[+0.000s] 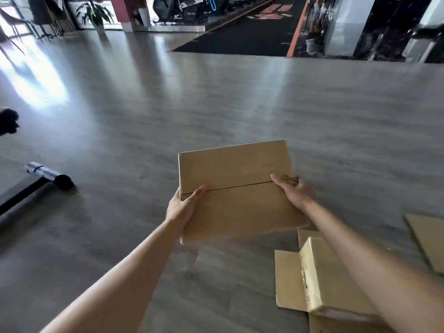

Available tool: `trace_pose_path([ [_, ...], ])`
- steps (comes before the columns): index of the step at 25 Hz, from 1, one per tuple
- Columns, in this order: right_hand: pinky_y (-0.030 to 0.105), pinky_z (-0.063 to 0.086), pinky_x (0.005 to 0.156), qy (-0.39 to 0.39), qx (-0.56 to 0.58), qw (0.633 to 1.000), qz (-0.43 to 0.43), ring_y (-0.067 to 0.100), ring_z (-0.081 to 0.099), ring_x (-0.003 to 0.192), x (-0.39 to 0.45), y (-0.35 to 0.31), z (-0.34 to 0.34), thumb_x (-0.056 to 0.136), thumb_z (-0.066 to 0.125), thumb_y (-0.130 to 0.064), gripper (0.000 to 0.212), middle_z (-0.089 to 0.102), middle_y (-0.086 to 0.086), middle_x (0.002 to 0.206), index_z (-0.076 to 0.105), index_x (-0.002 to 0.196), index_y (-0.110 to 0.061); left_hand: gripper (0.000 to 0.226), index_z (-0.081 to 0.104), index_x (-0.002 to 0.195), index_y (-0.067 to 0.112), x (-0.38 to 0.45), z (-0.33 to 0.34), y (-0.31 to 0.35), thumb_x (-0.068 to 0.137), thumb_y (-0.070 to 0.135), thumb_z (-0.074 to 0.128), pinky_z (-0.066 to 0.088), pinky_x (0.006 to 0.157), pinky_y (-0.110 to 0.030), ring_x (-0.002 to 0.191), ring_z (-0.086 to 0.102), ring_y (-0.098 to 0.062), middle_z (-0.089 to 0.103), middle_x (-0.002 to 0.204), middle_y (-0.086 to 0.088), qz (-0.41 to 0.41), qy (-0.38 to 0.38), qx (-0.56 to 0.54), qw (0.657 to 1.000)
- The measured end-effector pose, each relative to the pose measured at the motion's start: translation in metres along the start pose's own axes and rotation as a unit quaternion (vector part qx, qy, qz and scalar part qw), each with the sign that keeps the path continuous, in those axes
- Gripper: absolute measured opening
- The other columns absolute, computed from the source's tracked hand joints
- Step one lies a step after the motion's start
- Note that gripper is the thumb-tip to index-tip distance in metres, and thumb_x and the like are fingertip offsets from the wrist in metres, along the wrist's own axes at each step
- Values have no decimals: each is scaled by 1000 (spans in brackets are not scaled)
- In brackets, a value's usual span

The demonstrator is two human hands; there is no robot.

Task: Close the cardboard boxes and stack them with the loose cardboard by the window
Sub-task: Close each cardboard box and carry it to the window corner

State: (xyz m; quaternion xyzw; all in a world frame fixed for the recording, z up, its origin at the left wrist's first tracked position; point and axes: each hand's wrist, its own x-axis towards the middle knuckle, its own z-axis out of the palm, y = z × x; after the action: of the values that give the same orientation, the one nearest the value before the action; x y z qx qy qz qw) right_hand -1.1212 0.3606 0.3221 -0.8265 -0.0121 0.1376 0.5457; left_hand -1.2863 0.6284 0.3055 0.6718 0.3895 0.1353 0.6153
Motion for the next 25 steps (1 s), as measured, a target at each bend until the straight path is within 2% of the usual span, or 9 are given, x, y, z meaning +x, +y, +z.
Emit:
trace_pose_path([
  [2,28,52,84,-4,-5,1000,1,14,65,87,-24,-75,-44,74,74,-65,50,70,-6,95,70,98,-21,43,69,102,44,-34,-11,87,67,68,79,53,66,-22,77,69,3,73,85,25,7,7,5,1000],
  [4,37,53,93,-5,-1,1000,-6,17,67,97,-46,-140,-87,72,75,-68,57,73,-4,103,71,105,-21,43,68,105,42,-68,-19,164,70,66,78,49,63,-19,80,68,2,72,86,23,14,8,11,1000],
  [10,29,52,78,31,35,999,13,11,67,97,-132,-293,-233,66,75,-72,67,71,-10,104,69,112,-23,65,56,123,35,-183,-15,357,71,65,79,49,71,-25,92,65,-5,68,105,15,27,-42,29,998],
  [15,25,49,73,104,36,993,36,5,61,91,-215,-304,-300,70,74,-71,67,69,-7,110,66,117,-24,61,62,118,36,-249,-1,399,68,63,82,51,70,-25,89,68,-5,72,102,15,34,-128,35,991],
  [17,30,52,81,151,31,987,42,10,63,96,-250,-300,-319,71,73,-71,66,70,-6,111,67,117,-24,58,64,112,37,-269,7,406,64,63,84,55,77,-30,91,70,-8,73,102,15,36,-173,34,984],
  [18,29,51,82,179,32,982,46,10,63,96,-269,-298,-328,71,73,-71,64,70,-8,109,68,115,-25,58,64,110,38,-278,12,410,62,65,84,56,81,-32,93,70,-9,73,102,15,40,-197,38,979],
  [20,16,45,70,233,38,970,62,-1,59,84,-312,-292,-346,69,71,-74,57,66,-16,99,67,107,-31,60,65,106,40,-297,27,418,57,70,83,55,81,-31,91,70,-7,73,98,19,58,-249,50,965],
  [23,22,46,72,343,43,934,92,4,58,83,-386,-275,-378,66,68,-81,57,63,-20,92,65,98,-34,67,65,103,42,-339,62,431,47,74,82,51,71,-24,85,69,-1,73,93,21,80,-351,59,931],
  [25,27,42,73,410,49,903,117,7,54,84,-446,-258,-400,61,63,-87,55,57,-23,86,60,89,-39,66,63,106,40,-380,92,435,50,70,82,54,78,-30,92,68,-7,72,101,17,95,-413,80,902],
])
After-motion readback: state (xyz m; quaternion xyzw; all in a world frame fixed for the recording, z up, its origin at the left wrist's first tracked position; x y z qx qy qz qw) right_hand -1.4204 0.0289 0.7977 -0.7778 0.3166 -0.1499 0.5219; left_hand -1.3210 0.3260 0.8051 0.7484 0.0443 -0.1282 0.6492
